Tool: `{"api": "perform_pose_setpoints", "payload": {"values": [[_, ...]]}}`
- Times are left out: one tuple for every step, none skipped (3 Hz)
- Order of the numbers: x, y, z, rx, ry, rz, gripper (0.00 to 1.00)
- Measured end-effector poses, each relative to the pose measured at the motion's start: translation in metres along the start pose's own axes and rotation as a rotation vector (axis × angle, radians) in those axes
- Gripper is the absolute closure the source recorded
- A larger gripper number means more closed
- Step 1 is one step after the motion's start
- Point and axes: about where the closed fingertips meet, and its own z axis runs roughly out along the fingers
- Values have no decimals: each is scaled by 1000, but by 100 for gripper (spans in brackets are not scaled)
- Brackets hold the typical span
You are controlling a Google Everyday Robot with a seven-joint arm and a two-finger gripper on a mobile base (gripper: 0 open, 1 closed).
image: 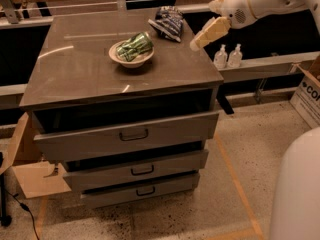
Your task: Pick green can from paper bowl and place on counter
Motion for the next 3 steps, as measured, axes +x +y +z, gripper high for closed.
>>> {"api": "perform_pose_setpoints", "payload": {"values": [[4, 2, 19, -29, -37, 48, 0], [2, 12, 59, -127, -78, 71, 0], [-2, 22, 93, -220, -104, 79, 0]]}}
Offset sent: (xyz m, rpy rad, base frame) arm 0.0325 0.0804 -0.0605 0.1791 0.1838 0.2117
